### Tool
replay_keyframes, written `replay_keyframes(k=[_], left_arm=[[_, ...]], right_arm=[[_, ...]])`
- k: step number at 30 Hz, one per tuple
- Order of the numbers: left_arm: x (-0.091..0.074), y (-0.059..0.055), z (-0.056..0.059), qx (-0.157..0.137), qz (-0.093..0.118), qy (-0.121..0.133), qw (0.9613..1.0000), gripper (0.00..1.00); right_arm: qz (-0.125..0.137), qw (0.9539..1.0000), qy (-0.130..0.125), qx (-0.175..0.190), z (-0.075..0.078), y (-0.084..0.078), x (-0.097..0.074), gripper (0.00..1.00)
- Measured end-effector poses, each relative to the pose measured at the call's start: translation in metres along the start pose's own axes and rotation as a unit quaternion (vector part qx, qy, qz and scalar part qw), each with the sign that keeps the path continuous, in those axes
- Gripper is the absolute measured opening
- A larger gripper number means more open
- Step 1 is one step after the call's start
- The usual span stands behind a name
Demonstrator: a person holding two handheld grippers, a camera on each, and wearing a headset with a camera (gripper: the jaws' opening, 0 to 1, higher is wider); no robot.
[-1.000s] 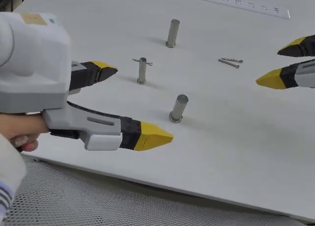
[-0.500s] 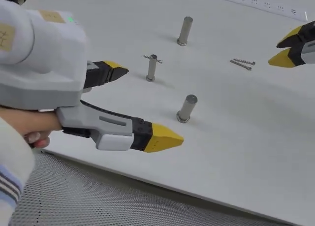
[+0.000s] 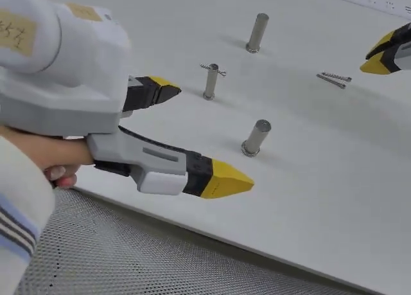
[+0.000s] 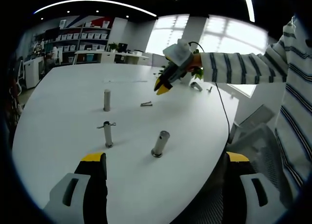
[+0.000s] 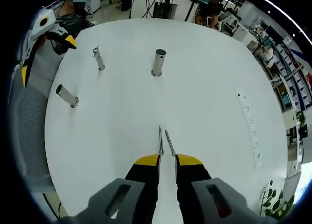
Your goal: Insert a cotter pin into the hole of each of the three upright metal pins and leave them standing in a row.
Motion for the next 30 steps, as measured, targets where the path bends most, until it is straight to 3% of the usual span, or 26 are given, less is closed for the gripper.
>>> replay_keyframes(k=[6,10,17,22,30], left_arm=[[0.0,0.0,0.001,0.003,-0.005,-0.002,1.0,0.99],[0.001,-0.001,0.001,-0.001,-0.007,-0.003,1.0,0.99],[0.002,-0.001,0.001,-0.004,-0.005,0.0,1.0,0.99],[0.003,0.0,0.002,-0.014,0.002,0.0,0.9999,0.99],[0.004,-0.001,0.003,-0.014,-0.005,0.001,0.9999,0.99]], right_arm=[[-0.01,0.9999,0.006,-0.006,0.002,0.001,0.01,0.07],[-0.017,0.9996,-0.007,-0.02,0.007,0.004,0.018,0.05],[-0.028,0.9993,0.021,-0.012,0.005,0.005,0.033,0.05],[-0.038,0.9989,0.026,-0.011,0.006,0.003,0.039,0.04],[-0.045,0.9984,0.034,-0.009,0.005,0.0,0.043,0.02]])
Point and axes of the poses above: the centre of the closed fingertips' face, and the gripper's own axes: x roughly forward along the fingers, z roughly to its right, y roughly out of its top, the point moved 9 cm from there along -x, roughly backward along the fingers, and after that the axes turned 6 degrees about x, right-handed, at the moved point
